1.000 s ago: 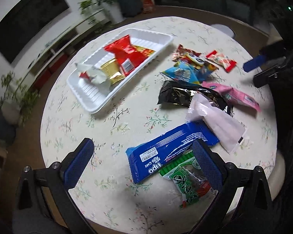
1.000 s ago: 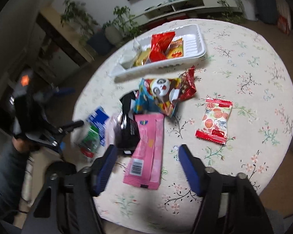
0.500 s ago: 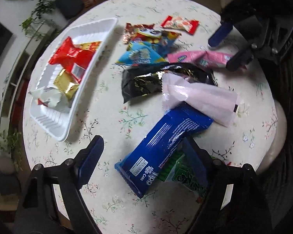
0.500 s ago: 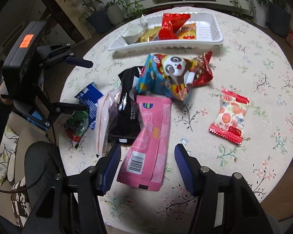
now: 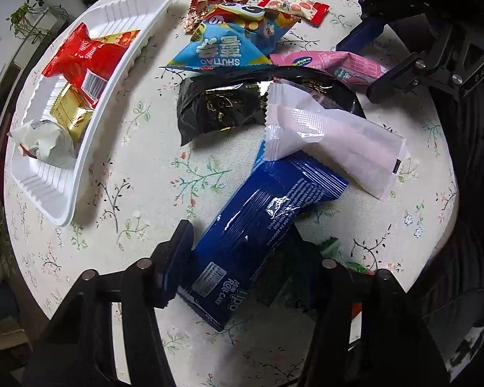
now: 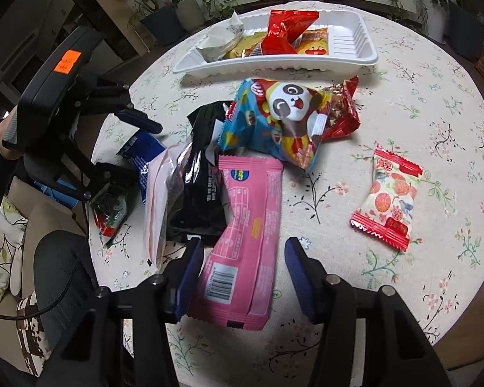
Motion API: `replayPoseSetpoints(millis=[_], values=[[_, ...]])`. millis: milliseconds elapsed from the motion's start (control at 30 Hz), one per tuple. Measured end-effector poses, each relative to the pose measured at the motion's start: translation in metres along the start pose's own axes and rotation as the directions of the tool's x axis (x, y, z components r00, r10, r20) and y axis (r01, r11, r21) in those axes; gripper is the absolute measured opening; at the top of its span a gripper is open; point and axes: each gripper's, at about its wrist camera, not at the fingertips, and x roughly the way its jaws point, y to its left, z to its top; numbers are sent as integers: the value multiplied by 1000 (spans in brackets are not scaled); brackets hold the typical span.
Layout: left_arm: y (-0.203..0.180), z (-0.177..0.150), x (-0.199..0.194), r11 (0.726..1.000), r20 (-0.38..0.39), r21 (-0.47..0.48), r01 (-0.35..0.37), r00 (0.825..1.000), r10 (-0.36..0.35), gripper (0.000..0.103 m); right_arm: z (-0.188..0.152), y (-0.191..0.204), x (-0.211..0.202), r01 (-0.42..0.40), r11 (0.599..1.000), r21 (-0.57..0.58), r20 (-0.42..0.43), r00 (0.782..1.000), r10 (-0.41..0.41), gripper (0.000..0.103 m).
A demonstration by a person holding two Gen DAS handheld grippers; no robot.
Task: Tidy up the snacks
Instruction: 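Grasp the blue cake packet with the left tool while the right tool grasps the pink bar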
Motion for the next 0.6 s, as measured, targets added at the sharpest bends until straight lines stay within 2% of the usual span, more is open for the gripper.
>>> replayPoseSetpoints(millis=[67, 267, 400, 500, 600], values=[[2, 0, -1, 1000, 7, -7, 17, 1000, -17, 39, 2, 1, 1, 8, 1000, -2, 0, 1000, -8, 49], [3, -3, 0, 998, 10, -61, 19, 1000, -18, 33, 6, 0, 4, 15, 1000, -7, -9, 1000, -15, 47], [-6, -7, 1, 996, 13, -88, -18, 1000, 19, 31, 8, 3, 6, 32, 999, -19, -9, 999, -32, 47], [-8, -9, -1, 991, 25, -130, -17, 999, 21, 30, 7, 6, 7, 51, 998, -44, -11, 999, -51, 47], [-5, -16, -5, 982, 55, -190, -11, 998, 22, 27, 7, 7, 8, 76, 996, -50, -9, 997, -77, 38]])
